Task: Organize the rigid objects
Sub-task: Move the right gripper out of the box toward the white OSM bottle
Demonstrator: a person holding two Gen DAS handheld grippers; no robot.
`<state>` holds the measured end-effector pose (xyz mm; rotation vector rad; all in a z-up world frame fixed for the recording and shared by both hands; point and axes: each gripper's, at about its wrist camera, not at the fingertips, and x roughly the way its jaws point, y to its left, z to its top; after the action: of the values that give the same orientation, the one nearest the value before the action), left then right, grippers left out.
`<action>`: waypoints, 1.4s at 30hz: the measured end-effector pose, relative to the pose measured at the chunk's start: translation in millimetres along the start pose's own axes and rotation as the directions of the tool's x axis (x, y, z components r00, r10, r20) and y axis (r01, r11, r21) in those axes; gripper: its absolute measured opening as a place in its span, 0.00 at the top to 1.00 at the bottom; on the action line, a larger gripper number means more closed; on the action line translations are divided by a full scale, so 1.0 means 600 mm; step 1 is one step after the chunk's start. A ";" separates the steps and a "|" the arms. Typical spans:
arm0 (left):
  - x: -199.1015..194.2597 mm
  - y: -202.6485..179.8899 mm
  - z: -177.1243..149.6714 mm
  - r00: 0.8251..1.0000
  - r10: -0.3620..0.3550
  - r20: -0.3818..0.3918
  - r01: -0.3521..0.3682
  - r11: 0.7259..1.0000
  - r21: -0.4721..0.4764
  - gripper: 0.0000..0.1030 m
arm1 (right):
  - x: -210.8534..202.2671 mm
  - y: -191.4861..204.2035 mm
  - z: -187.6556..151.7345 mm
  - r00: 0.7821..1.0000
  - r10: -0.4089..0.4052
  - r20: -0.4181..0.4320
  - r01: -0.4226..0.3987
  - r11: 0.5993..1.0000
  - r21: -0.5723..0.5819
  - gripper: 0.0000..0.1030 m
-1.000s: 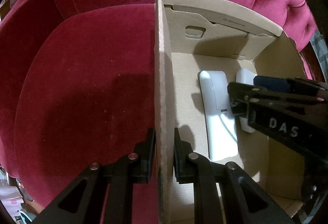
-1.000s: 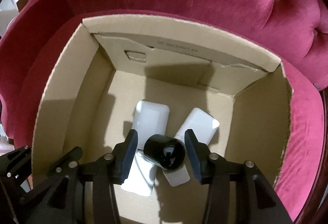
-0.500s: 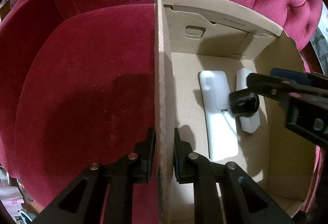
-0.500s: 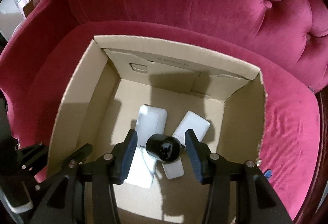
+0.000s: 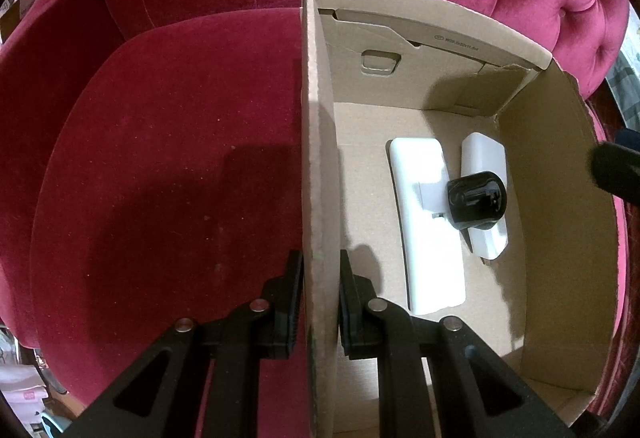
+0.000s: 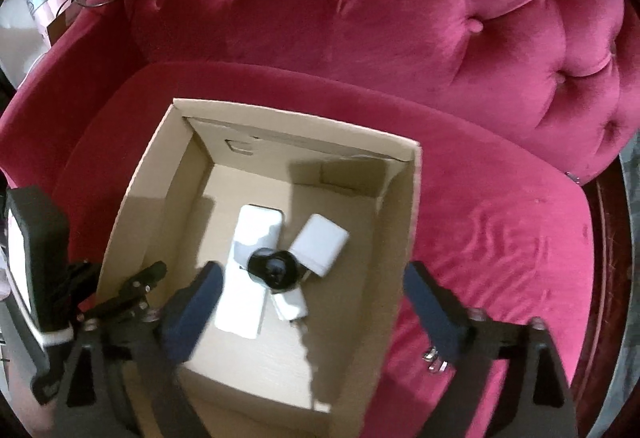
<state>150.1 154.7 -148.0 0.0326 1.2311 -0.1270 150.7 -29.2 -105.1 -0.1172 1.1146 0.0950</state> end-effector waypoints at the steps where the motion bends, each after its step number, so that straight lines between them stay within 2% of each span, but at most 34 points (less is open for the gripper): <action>1: 0.000 0.000 0.000 1.000 0.000 0.000 0.000 1.000 0.000 0.84 | -0.006 -0.006 -0.003 1.000 -0.002 0.004 0.002 1.000 0.002 0.01; 7: 0.001 -0.001 0.000 1.000 0.002 0.001 -0.002 1.000 0.002 0.84 | -0.035 -0.052 -0.021 0.999 -0.033 0.028 0.031 0.999 0.042 0.00; 16: 0.002 0.000 -0.001 1.000 0.001 0.001 -0.001 1.000 0.000 0.84 | -0.059 -0.119 -0.060 0.995 -0.102 0.018 0.100 0.991 0.094 0.00; 26: 0.002 0.000 -0.001 1.000 0.001 0.001 -0.001 1.000 0.001 0.84 | -0.065 -0.190 -0.118 0.991 -0.131 -0.010 0.130 0.969 0.209 0.00; 42: 0.000 -0.002 -0.001 1.000 0.005 0.001 -0.005 1.000 0.002 0.84 | 0.006 -0.245 -0.242 0.986 -0.134 -0.102 0.158 0.947 0.280 0.00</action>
<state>149.2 153.5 -148.3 0.0368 1.2301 -0.1240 43.1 -195.3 -164.7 0.0570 1.1860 -0.2063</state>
